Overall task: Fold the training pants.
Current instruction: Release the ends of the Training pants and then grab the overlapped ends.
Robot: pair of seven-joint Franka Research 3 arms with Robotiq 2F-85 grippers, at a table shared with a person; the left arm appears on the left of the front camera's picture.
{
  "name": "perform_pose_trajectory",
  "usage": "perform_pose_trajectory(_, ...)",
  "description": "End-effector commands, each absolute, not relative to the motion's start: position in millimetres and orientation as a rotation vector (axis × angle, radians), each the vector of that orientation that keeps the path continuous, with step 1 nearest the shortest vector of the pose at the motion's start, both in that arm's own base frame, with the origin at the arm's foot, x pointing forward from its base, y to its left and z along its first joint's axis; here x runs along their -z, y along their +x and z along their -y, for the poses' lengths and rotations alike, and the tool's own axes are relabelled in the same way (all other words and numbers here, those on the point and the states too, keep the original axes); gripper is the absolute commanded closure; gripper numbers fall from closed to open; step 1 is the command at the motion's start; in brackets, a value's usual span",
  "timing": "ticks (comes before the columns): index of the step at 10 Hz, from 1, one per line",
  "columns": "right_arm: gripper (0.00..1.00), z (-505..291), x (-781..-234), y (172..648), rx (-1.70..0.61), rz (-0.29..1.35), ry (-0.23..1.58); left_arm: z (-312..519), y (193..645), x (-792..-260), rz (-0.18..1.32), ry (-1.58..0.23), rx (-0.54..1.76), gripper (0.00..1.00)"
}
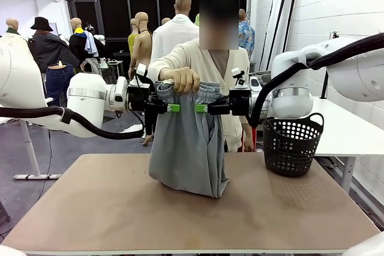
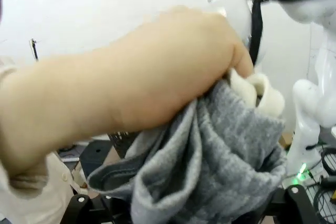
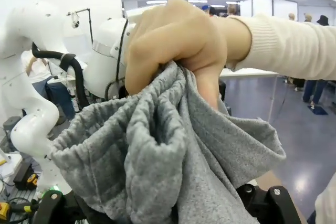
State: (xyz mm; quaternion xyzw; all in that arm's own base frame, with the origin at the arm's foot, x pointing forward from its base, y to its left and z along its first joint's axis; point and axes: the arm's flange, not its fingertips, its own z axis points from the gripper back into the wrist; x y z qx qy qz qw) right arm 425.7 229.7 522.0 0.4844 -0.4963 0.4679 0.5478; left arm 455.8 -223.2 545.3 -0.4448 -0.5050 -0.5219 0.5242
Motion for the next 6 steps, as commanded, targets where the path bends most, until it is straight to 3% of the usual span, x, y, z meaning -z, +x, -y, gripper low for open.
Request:
perform_pose_trajectory(1, 0.22, -232.3, -522.9, 438.1, -1.133, 1.148, 1.117, 227.1, 460.4, -553.7, 1.335, -1.156, 1.178, 0.38)
perform_pose_trajectory(4, 0.82, -218.2, -529.5, 450.8, -1.074, 1.210, 1.159, 222.9, 462.4, -549.9, 1.301, -1.161, 1.169, 0.93)
perform_pose_trajectory(5, 1.00, -213.8, -533.0, 454.0, -1.046, 1.229, 1.197, 221.8, 463.3, -548.9, 1.274, -1.144, 1.194, 1.00)
perform_pose_trajectory(6, 1.00, -209.9, -535.0, 456.3, -1.035, 1.233, 1.201, 220.1, 464.2, -548.0, 1.249, -1.125, 1.204, 1.00)
